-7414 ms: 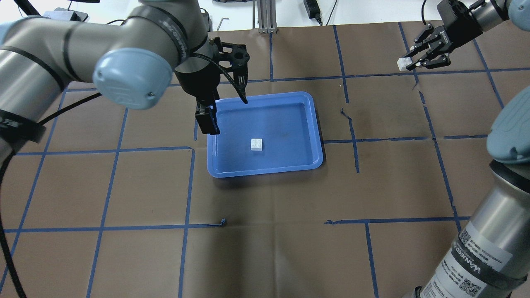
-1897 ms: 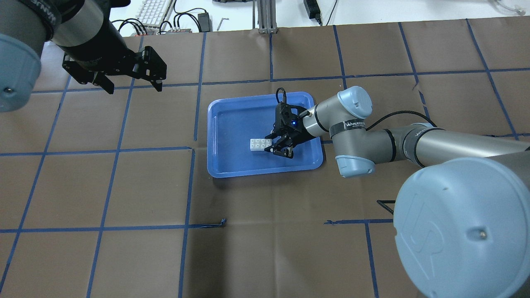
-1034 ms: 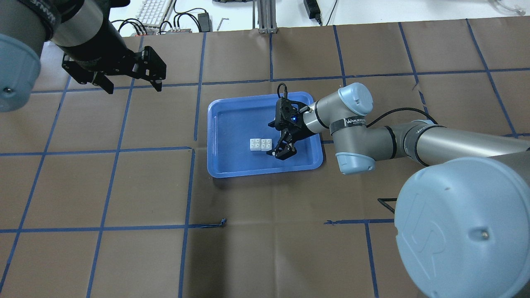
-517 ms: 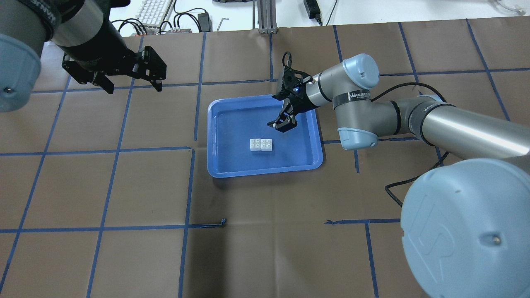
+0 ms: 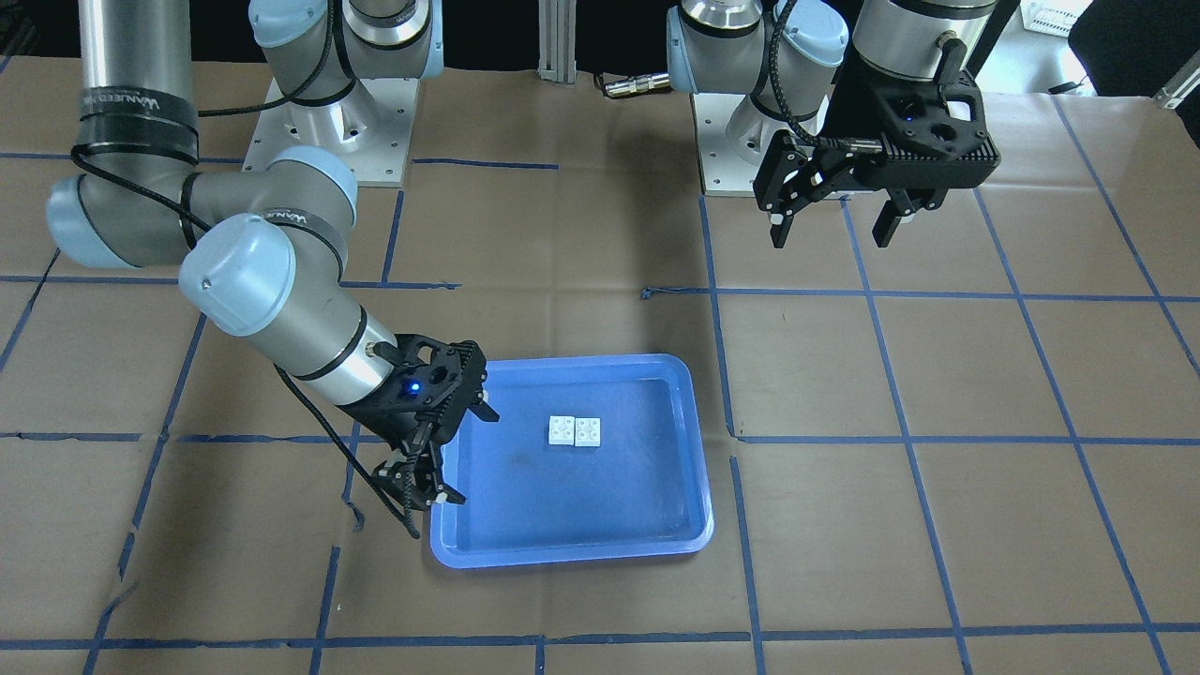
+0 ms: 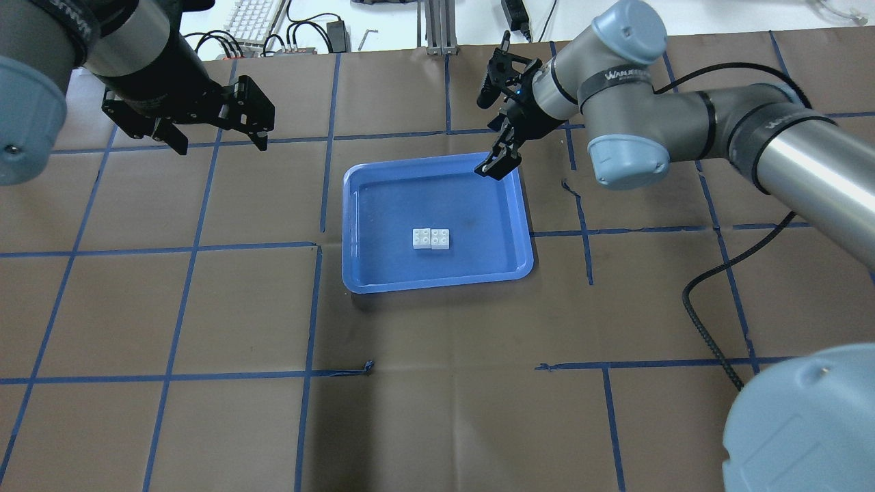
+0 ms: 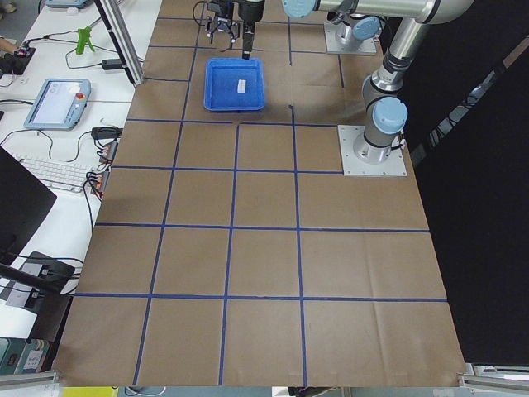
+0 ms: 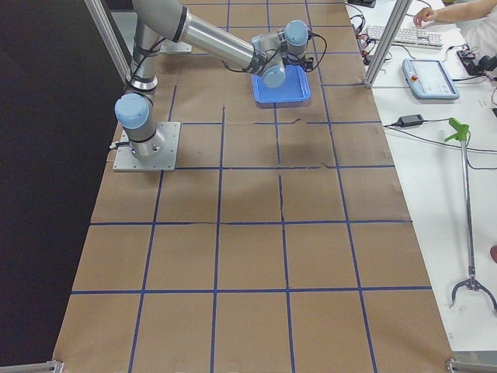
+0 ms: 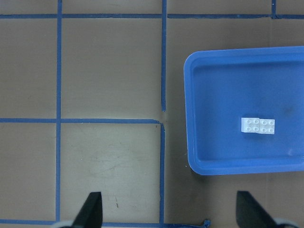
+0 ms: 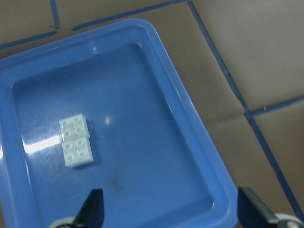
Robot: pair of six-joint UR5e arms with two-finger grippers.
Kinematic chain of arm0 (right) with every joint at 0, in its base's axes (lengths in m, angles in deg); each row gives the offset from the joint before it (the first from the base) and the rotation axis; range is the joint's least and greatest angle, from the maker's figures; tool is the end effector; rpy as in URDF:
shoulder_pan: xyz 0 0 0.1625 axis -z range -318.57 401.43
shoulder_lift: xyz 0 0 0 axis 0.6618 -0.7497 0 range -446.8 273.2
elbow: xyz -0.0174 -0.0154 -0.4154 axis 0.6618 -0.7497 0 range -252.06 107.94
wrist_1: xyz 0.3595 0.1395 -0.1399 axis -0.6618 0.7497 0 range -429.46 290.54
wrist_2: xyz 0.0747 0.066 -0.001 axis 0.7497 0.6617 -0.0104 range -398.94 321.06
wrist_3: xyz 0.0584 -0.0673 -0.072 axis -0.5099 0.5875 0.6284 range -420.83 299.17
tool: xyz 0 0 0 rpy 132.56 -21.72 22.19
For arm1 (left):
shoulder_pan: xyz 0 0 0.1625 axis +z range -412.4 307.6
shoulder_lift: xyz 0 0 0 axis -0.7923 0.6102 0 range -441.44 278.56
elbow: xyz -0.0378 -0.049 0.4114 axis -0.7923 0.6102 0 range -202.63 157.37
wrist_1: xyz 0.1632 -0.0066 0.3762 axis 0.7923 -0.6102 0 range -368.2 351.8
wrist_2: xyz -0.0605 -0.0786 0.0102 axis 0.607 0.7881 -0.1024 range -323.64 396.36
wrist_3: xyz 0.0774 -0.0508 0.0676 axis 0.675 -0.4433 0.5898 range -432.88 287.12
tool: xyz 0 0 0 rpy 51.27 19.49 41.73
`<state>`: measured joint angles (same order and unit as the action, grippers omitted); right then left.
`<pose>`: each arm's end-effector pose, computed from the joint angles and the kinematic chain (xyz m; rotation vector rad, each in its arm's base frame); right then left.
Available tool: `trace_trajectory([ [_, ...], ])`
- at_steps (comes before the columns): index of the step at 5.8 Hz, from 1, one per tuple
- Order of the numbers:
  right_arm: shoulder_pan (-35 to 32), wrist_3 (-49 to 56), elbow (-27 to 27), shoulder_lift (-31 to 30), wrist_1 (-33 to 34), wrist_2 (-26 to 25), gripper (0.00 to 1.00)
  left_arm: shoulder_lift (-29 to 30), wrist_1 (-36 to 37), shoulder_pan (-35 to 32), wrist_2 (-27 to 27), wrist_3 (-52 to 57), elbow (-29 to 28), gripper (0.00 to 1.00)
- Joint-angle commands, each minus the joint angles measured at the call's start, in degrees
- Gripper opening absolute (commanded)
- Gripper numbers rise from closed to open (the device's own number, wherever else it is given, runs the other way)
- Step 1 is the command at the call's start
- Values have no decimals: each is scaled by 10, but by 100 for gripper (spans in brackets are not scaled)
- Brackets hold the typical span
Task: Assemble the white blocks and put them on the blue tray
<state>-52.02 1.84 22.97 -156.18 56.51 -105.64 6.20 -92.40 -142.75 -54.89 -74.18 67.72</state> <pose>0.2153 -0.6012 0.2983 -1.5894 2.3447 -0.5108 -0.1338 -0.4840 0.4917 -0.0280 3.1144 -0.2129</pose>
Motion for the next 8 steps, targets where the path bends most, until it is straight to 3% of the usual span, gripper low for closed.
trace_trajectory([
  [1,32,-176,-40,-63,-134,-138,100,0,0,0,0,0,0,99],
  [3,49,-437,-76,-114,-261,-235,100,-1,0,0,0,0,0,99],
  [5,41,-600,-156,-131,-412,-232,100,-2,0,1,0,1,-1,99],
  [8,27,-634,-164,-139,-425,-230,100,-2,-2,-1,-1,0,-1,99],
])
